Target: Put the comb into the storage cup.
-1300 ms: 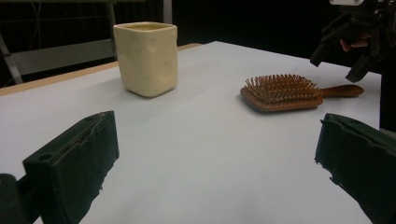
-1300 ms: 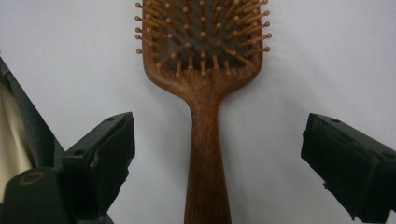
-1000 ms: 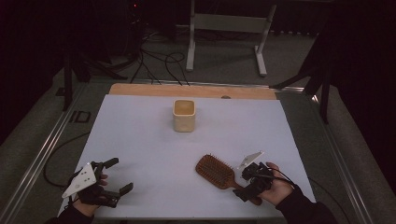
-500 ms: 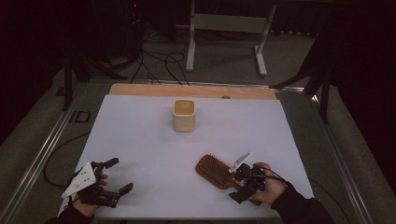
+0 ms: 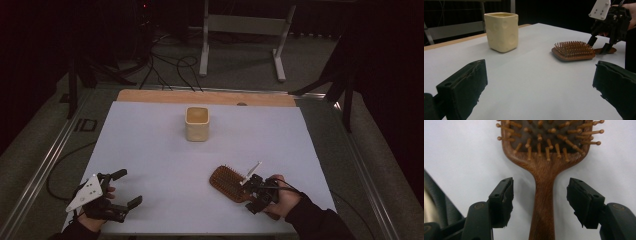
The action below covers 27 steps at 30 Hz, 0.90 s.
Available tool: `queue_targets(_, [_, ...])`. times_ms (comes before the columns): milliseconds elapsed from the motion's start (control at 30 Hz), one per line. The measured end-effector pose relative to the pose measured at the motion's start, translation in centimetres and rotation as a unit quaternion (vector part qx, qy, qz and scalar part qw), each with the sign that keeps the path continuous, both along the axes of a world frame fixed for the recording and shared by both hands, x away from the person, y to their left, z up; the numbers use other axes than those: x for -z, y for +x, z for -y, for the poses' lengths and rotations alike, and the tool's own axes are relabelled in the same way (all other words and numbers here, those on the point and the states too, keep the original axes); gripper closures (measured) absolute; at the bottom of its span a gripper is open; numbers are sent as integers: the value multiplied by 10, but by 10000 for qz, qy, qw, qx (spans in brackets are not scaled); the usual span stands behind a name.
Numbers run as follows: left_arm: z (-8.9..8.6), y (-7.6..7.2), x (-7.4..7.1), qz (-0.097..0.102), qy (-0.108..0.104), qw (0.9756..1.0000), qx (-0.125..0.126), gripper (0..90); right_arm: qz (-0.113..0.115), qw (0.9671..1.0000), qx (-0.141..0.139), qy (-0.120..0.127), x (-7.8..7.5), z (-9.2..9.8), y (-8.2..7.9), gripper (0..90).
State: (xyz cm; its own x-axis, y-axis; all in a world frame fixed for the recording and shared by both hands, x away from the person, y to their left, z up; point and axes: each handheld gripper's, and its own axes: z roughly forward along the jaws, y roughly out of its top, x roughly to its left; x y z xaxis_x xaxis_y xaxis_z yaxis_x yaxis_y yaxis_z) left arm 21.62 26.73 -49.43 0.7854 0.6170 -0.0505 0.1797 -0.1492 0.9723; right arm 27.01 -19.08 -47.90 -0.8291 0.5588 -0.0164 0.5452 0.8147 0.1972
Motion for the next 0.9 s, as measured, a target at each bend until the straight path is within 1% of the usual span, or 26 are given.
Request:
queue_targets(67, [0, 0, 0, -5, -1, 10000, -5, 2, -19, 9999, 87, -68, 0, -2, 0, 417])
queue_targets(100, [0, 0, 0, -11, -14, 10000, -5, 2, 3, 9999, 54, -93, 0, -2, 1, 435])
queue_targets(167, [0, 0, 0, -2, -8, 10000, -8, 2, -22, 9999, 18, -139, 1, -3, 2, 458])
queue_targets(233, [0, 0, 0, -11, -16, 10000, -3, 2, -57, 9998, 35, -180, 2, -5, 1, 502])
queue_targets(267, [0, 0, 0, -11, -16, 10000, -3, 2, -53, 9998, -16, -187, 3, -4, 2, 525])
queue_targets(300, [0, 0, 0, -19, -27, 10000, -2, 2, -62, 9997, -8, -239, 3, -5, 2, 556])
queue_targets(333, [0, 0, 0, -12, -32, 10000, -1, 2, -58, 9996, 55, -252, 3, -6, 2, 566])
queue_targets(367, [0, 0, 0, -12, -32, 10000, -1, 2, -58, 9996, 55, -252, 3, -6, 2, 566])
queue_targets(400, [0, 0, 0, -13, -27, 10000, 1, 2, -58, 9996, 40, -263, 3, -7, 2, 597])
queue_targets(467, [0, 0, 0, -23, -34, 10000, 1, 2, -32, 9996, 5, -296, 3, -7, 3, 598])
queue_targets(500, [-1, 0, 0, -13, -63, 10000, 27, 2, -62, 9993, 52, -360, 4, -10, 1, 611])
queue_targets(533, [-1, 0, 0, -13, -63, 10000, 27, 2, -62, 9993, 52, -360, 4, -10, 1, 611])
queue_targets(567, [-1, 0, -1, 6, -68, 10000, 30, 2, -17, 9991, 8, -423, 5, -12, 1, 638])
queue_targets(600, [-1, 0, -1, 6, -68, 10000, 30, 2, -43, 9988, 59, -477, 5, -13, 1, 648])
queue_targets(667, [-1, 0, 0, -16, -74, 10000, 34, 2, -23, 9987, 74, -499, 5, -14, 1, 654])
queue_targets(733, [-1, 0, 0, -5, -66, 10000, 24, 2, 28, 9983, 37, -582, 7, -14, 2, 681])
queue_targets(767, [-1, 0, 0, -11, -73, 10000, 28, 2, 28, 9980, 165, -601, 6, -16, 1, 696])
queue_targets(800, [-1, 0, 0, -19, -73, 10000, 22, 2, 32, 9978, 187, -634, 6, -16, 1, 699])
queue_targets(833, [-1, 0, 0, -30, -69, 10000, 21, 2, -16, 9978, 174, -639, 7, -16, 2, 701])
queue_targets(900, [-1, 0, 0, -25, -63, 10000, 24, 2, -15, 9978, 143, -654, 7, -16, 3, 703])
